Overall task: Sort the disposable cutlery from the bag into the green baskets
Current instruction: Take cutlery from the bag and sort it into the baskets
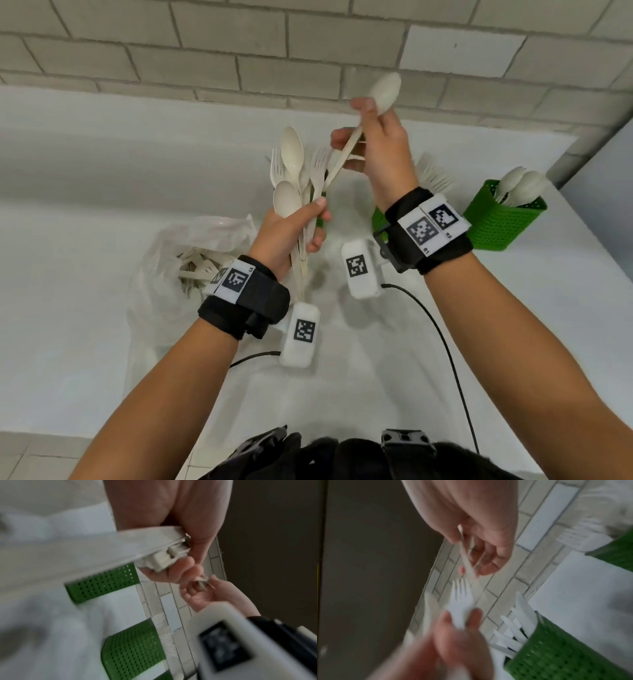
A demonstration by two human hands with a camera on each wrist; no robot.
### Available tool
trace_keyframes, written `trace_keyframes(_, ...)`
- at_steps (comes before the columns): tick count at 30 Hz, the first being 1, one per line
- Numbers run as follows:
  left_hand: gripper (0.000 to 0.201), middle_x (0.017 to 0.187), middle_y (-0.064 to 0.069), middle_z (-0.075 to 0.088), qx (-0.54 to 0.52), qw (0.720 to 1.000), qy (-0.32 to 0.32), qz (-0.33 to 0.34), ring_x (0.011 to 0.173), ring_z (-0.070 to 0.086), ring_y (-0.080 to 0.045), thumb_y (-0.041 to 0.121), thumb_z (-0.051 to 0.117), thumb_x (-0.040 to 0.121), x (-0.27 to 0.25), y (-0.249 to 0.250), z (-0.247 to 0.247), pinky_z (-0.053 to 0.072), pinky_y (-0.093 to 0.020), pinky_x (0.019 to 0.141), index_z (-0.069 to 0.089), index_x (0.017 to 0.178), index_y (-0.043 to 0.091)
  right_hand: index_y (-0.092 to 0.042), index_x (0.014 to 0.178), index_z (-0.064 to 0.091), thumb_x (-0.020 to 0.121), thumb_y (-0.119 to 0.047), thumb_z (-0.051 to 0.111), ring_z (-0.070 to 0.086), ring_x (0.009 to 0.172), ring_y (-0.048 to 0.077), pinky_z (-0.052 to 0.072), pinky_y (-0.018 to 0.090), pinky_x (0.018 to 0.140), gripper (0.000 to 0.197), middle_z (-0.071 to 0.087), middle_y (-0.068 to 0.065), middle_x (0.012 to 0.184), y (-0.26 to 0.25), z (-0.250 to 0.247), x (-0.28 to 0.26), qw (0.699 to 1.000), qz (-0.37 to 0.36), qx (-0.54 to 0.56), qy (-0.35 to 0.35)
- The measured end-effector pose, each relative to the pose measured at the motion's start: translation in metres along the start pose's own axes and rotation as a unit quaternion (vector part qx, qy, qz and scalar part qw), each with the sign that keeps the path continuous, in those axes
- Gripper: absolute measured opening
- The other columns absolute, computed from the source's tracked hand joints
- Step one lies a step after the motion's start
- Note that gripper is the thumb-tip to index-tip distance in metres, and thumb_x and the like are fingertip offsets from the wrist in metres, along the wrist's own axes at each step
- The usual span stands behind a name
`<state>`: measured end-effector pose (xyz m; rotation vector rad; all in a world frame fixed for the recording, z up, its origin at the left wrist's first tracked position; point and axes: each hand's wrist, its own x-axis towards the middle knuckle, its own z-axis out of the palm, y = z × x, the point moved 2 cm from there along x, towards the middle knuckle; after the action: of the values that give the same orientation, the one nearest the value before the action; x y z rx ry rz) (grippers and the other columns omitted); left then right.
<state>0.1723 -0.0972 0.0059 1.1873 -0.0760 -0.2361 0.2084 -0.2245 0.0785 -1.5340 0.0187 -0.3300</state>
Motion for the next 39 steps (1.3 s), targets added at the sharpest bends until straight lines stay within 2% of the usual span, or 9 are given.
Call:
trace_keyframes(3,0.008,0.066,-0.003,0.049,0.053,0.997,0.044,0.020,0.038,0.038,-0.011,0.012,0.056,0.092,0.002,-0.008,0.013,0.031,-0.019,0.039,0.050,0.087,0.009,-0.022,0.103,0.052,0.101,-0.034,0.035,0.044,0.048,0.010,0.042,0.024,0.048,0.022,0.038,-0.006,0.051,-0.017,-0.031,-0.006,0.989,-0.026,0.127,0.064)
trace_keyframes(5,0.012,0.065,-0.002,0.044,0.084,0.993,0.057,0.051,0.038,0.037,-0.009,0.012,0.057,0.091,0.004,-0.011,0.027,0.030,-0.019,0.040,0.046,0.093,0.008,-0.023,0.100,0.055,0.095,-0.039,0.049,0.034,0.047,0.007,0.032,0.020,0.042,0.018,0.035,-0.009,0.056,-0.019,-0.037,-0.017,0.999,-0.027,0.007,0.023)
trace_keyframes(8,0.034,0.071,0.001,0.050,0.124,0.987,0.048,0.092,0.046,0.043,-0.011,0.009,0.062,0.087,0.003,-0.011,0.049,0.034,-0.022,0.041,0.044,0.116,0.005,-0.016,0.084,0.059,0.078,-0.041,0.072,0.048,0.057,0.008,0.040,0.024,0.053,0.028,0.052,-0.003,0.067,-0.002,-0.035,-0.031,0.981,-0.034,-0.179,-0.067)
trace_keyframes(11,0.041,0.093,-0.019,0.058,0.154,0.981,0.040,0.106,0.066,0.047,-0.032,0.006,0.065,0.084,0.000,-0.015,0.063,0.042,-0.044,0.049,0.042,0.118,0.011,-0.011,0.075,0.052,0.084,-0.031,0.066,0.042,0.058,0.012,0.036,0.030,0.058,0.026,0.045,-0.003,0.062,0.007,-0.041,-0.035,0.987,-0.049,-0.147,-0.032)
trace_keyframes(19,0.027,0.067,0.000,0.041,0.113,0.991,0.038,0.063,0.039,0.037,-0.005,0.007,0.062,0.087,-0.002,-0.027,0.082,0.030,-0.017,0.039,0.041,0.095,0.021,-0.021,0.098,0.045,0.102,-0.033,0.030,0.038,0.046,0.007,0.035,0.023,0.045,0.019,0.040,-0.005,0.061,-0.039,-0.090,-0.033,0.985,-0.085,0.130,0.080)
trace_keyframes(24,0.028,0.073,-0.005,0.047,0.095,0.989,0.085,0.073,0.038,0.036,-0.007,0.004,0.058,0.085,0.006,-0.025,0.094,0.028,-0.016,0.037,0.039,0.105,0.010,-0.018,0.074,0.054,0.076,-0.039,0.074,0.040,0.043,0.001,0.033,0.015,0.043,0.029,0.046,-0.012,0.052,-0.007,-0.086,-0.049,0.970,0.037,-0.214,-0.109)
trace_keyframes(30,0.034,0.074,-0.009,0.049,0.124,0.987,0.067,0.079,0.039,0.042,-0.005,-0.003,0.056,0.081,0.006,-0.031,0.099,0.032,-0.018,0.039,0.041,0.107,0.011,-0.017,0.067,0.053,0.080,-0.019,0.073,0.045,0.040,-0.005,0.032,0.008,0.041,0.024,0.050,-0.012,0.053,0.013,-0.086,-0.046,0.980,0.036,-0.162,-0.112)
trace_keyframes(35,0.031,0.069,-0.002,0.043,0.139,0.988,0.016,0.064,0.038,0.037,-0.005,0.003,0.057,0.089,-0.002,-0.036,0.100,0.030,-0.018,0.039,0.039,0.112,0.014,-0.025,0.081,0.051,0.094,-0.031,0.054,0.041,0.048,0.003,0.032,0.015,0.040,0.015,0.044,-0.005,0.064,0.010,-0.097,-0.037,0.996,0.044,-0.079,-0.016)
trace_keyframes(39,0.028,0.073,-0.004,0.047,0.137,0.988,0.018,0.066,0.035,0.036,-0.002,0.002,0.049,0.093,-0.003,-0.036,0.107,0.028,-0.015,0.036,0.037,0.112,0.019,-0.020,0.083,0.057,0.084,-0.038,0.066,0.056,0.062,0.014,0.045,0.024,0.053,0.020,0.058,0.001,0.071,0.021,-0.089,-0.046,0.989,0.087,-0.090,-0.072)
